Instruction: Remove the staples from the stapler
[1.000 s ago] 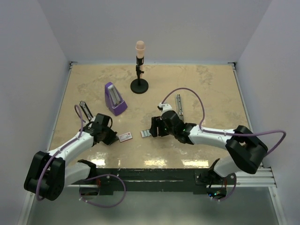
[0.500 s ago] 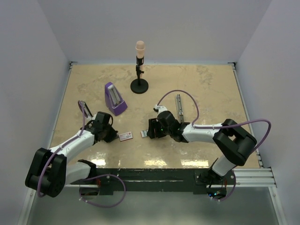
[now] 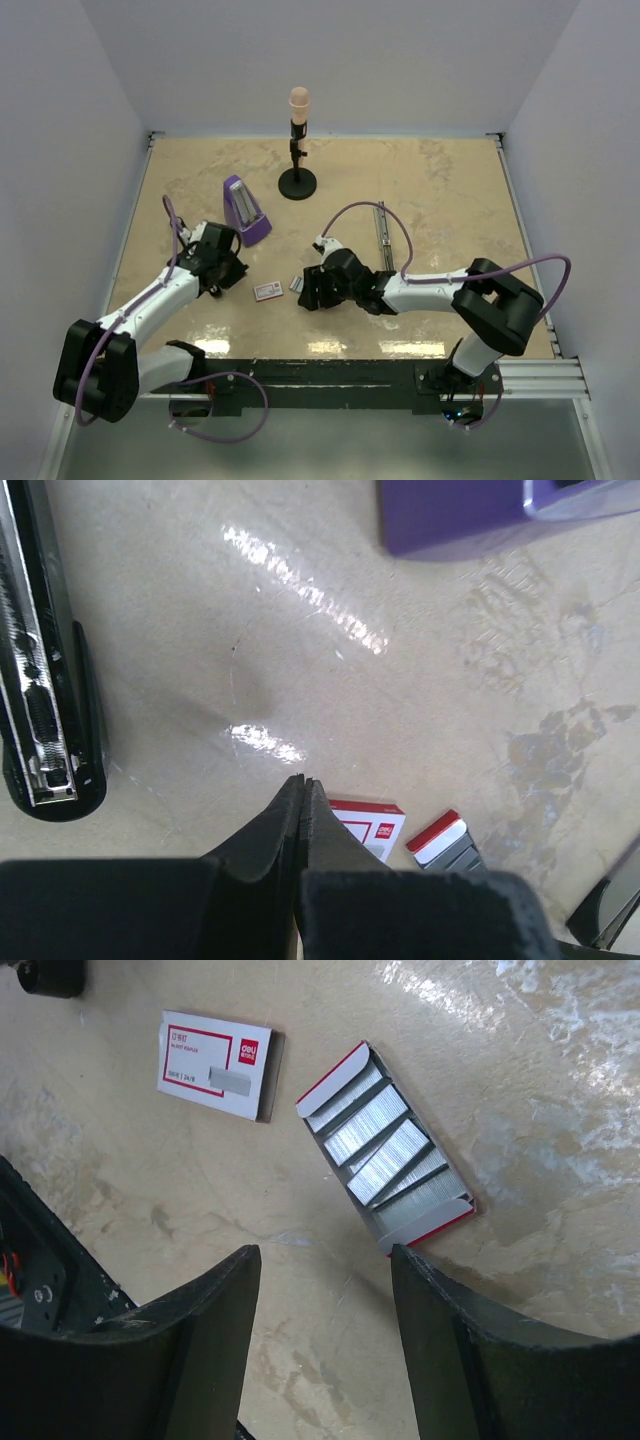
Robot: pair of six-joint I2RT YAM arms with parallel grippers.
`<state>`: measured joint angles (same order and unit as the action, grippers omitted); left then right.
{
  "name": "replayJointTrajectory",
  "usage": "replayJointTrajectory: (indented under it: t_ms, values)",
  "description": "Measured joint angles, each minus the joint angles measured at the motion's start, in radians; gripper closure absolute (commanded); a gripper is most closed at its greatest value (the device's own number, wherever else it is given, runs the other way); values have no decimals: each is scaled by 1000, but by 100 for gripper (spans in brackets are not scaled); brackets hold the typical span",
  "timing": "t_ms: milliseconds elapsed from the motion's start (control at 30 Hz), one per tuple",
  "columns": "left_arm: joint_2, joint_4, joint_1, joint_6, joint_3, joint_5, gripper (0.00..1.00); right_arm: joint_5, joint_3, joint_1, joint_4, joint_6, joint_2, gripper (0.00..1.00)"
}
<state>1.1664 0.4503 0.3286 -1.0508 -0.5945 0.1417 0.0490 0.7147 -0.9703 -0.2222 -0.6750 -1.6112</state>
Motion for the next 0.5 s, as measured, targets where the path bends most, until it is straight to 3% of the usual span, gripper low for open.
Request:
replayJointTrajectory:
  t_ms: [133,267,500]
  values:
    - [-30,46,0,29,-50,37,100,-6,8,-5,48,15,21,34]
    - [-67,48,-2,100,-77,29,100,-46,39,-4,128,134,108,32]
    - [-84,32,-42,204,-71,-114,77,-98,178,-4,130,452,45,27]
